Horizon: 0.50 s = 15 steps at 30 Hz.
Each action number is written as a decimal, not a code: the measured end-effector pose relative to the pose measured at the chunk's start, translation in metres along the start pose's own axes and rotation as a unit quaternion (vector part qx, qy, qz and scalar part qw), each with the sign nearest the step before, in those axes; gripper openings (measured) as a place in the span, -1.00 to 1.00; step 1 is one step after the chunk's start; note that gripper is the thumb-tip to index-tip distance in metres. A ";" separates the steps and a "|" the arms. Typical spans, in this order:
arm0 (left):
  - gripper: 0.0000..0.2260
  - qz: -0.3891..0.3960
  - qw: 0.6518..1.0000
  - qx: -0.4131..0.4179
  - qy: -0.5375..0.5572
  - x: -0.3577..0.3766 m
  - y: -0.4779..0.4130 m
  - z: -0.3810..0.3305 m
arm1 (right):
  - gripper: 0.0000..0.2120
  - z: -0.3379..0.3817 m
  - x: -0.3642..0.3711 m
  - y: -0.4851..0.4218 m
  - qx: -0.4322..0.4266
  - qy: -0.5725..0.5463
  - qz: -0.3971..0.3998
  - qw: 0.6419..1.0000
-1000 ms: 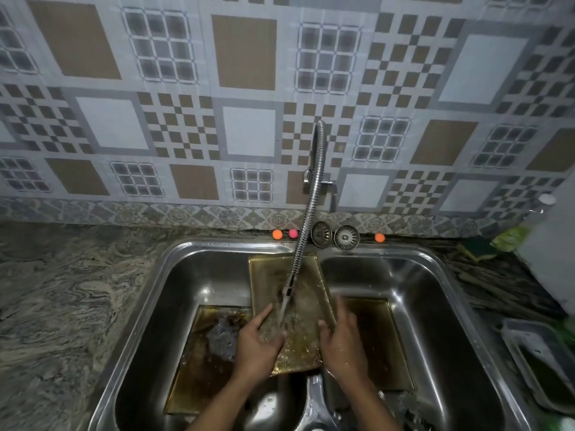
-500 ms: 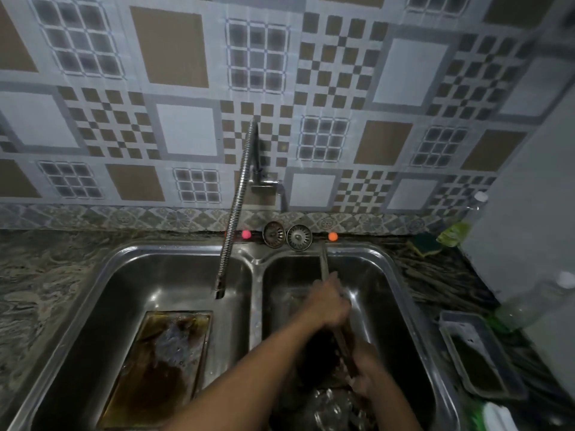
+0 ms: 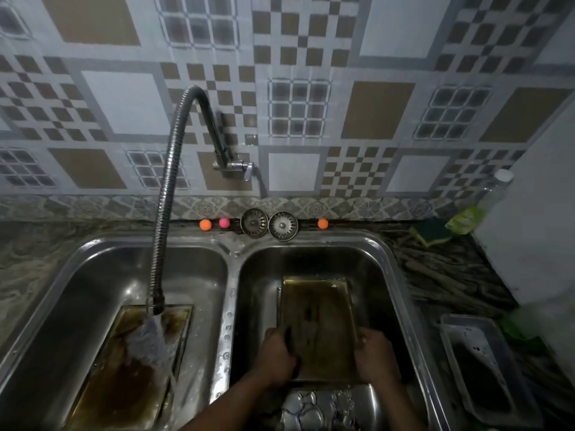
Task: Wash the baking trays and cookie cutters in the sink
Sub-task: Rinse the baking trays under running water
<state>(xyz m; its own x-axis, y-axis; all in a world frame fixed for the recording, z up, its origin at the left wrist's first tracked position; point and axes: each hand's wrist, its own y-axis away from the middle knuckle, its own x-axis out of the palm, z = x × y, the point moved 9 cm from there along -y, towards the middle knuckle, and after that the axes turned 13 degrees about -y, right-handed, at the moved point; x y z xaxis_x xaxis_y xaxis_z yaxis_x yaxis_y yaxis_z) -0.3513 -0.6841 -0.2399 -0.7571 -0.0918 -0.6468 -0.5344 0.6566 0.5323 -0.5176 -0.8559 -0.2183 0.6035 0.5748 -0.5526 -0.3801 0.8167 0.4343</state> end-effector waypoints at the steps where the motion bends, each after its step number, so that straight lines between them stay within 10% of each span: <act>1: -0.51 0.011 1.000 -0.013 -0.009 0.001 0.000 0.003 | -0.80 -0.005 0.003 -0.005 0.002 0.023 -0.001 1.000; 12: -0.89 0.010 0.992 0.038 -0.118 0.014 -0.016 0.009 | -0.78 -0.049 0.039 -0.027 0.038 0.036 0.003 0.999; 15: -0.77 -0.023 0.990 -0.035 0.135 0.018 -0.018 0.023 | -0.76 -0.045 0.040 -0.023 0.028 0.031 0.002 0.999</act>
<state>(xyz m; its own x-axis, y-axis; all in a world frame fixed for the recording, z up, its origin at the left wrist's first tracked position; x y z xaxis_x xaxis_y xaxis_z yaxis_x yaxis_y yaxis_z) -0.3463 -0.6804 -0.2739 -0.7992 -0.3230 -0.5070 -0.5881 0.5948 0.5481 -0.5166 -0.8499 -0.2827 0.5564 0.5818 -0.5932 -0.3410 0.8109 0.4755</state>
